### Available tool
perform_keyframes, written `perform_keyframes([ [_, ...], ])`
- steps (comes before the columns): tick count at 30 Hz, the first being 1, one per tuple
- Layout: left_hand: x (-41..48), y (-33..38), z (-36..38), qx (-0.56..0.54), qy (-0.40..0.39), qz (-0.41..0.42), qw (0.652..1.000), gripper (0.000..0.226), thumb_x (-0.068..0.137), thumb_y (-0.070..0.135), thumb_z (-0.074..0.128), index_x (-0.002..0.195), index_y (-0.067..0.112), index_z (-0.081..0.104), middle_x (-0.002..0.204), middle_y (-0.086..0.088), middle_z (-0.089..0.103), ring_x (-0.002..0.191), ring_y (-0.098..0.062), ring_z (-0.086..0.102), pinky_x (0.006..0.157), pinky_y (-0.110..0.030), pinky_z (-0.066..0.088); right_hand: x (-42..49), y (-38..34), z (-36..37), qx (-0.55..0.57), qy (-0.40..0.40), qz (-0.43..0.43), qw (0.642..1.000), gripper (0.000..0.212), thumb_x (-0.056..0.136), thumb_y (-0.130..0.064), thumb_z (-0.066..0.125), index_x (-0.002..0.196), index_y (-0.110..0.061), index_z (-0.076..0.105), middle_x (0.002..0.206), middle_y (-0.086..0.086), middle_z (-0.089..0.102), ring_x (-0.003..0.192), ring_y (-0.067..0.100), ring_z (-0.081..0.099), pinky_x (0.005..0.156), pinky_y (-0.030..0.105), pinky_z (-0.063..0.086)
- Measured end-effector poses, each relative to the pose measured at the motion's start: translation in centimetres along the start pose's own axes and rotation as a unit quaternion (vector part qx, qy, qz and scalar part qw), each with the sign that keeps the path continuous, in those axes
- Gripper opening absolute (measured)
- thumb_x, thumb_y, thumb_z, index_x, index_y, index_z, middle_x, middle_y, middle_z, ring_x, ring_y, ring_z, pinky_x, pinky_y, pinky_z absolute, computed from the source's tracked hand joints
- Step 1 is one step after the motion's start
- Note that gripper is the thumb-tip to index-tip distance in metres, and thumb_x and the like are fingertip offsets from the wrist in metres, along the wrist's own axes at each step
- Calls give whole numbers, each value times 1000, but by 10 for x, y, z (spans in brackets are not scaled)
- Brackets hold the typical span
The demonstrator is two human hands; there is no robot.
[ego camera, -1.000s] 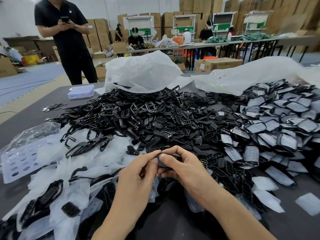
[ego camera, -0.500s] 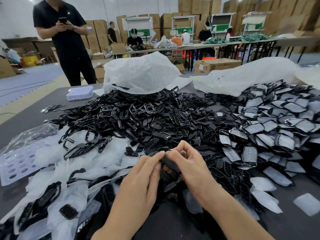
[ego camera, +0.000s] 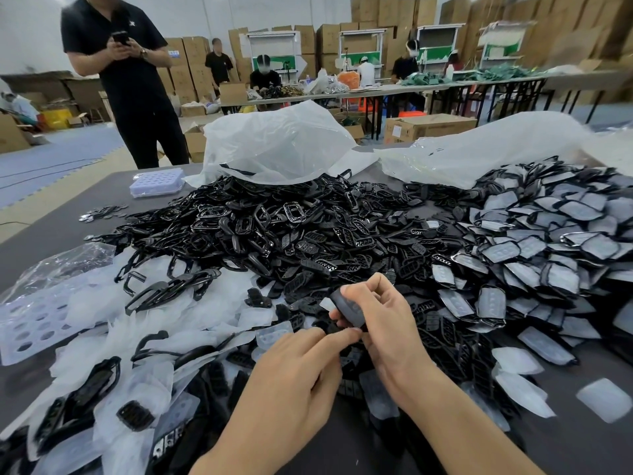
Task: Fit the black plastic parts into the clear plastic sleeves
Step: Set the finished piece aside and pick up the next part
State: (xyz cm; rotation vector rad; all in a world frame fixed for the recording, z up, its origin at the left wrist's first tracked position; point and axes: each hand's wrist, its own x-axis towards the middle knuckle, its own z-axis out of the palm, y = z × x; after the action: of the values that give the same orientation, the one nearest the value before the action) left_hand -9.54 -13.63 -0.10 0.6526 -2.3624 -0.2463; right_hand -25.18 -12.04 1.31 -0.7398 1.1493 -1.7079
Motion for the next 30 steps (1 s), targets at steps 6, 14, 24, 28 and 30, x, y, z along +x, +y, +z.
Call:
perform_keyframes([
  [6, 0, -9, 1, -124, 89, -136, 979, 26, 103, 37, 42, 119, 48, 58, 81, 23, 62, 64, 2, 55, 59, -5, 37, 1, 0, -1, 6, -8, -5, 1000, 31, 92, -5, 64, 69, -19, 50, 72, 6, 67, 65, 18, 69, 58, 23, 54],
  [14, 6, -9, -1, -249, 123, -226, 934, 25, 91, 54, 48, 111, 48, 62, 78, 0, 65, 65, -15, 59, 57, -19, 47, -6, 2, 4, -23, -107, 12, 994, 22, 94, -8, 67, 80, -12, 51, 74, 9, 66, 65, 21, 68, 57, 25, 53],
  [24, 6, -18, -1, -218, 129, -260, 932, 21, 101, 19, 53, 95, 34, 66, 75, 16, 68, 70, -4, 63, 61, -9, 44, -1, 11, -5, -265, -204, -72, 940, 27, 106, -14, 49, 112, -35, 65, 91, -1, 75, 70, 15, 72, 65, 24, 56],
  [28, 6, -19, 0, -213, 126, -260, 933, 29, 101, 17, 52, 99, 43, 63, 82, 18, 69, 72, -2, 65, 60, -7, 45, -1, 12, -7, -283, -242, -37, 927, 27, 109, -21, 41, 99, -34, 63, 86, 6, 75, 52, 13, 64, 48, 21, 47],
  [30, 7, -18, 1, -221, 128, -257, 932, 31, 101, 18, 51, 110, 46, 59, 88, 19, 69, 73, -2, 65, 62, -6, 45, -1, 8, -9, -291, -225, -35, 929, 25, 110, -22, 40, 98, -29, 61, 82, 3, 75, 47, 14, 62, 45, 21, 45],
])
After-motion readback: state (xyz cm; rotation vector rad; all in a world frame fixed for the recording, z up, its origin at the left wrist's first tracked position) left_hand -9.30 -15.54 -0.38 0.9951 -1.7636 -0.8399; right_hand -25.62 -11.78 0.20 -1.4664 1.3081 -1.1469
